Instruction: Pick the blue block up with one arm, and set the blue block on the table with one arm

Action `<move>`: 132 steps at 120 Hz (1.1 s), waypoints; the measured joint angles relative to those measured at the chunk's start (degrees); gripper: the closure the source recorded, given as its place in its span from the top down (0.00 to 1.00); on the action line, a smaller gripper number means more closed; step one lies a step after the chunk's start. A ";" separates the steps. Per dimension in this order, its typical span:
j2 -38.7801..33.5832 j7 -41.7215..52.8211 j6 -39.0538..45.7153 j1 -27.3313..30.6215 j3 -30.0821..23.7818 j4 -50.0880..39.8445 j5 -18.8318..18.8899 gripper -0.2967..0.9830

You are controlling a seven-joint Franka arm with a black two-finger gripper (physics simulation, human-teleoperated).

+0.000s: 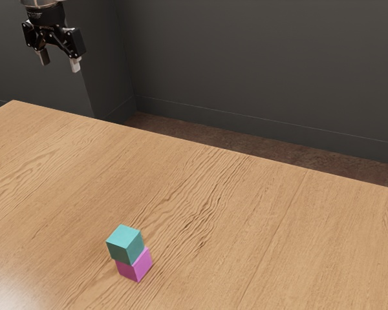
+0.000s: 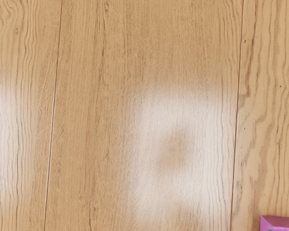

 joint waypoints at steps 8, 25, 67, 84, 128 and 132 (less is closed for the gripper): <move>0.00 0.00 -0.07 0.00 0.00 -0.02 -0.12 0.77; -3.14 -0.18 -0.13 0.80 -4.40 14.59 -2.25 0.77; -4.25 -2.80 3.16 -0.15 -9.18 -8.99 -2.79 0.77; -21.32 -3.18 11.60 0.58 -10.54 -43.76 -0.58 0.77; -28.97 -11.82 39.94 -0.32 -13.43 -71.35 4.00 0.77; -28.49 -13.78 40.85 -0.32 -14.48 -71.64 2.90 0.77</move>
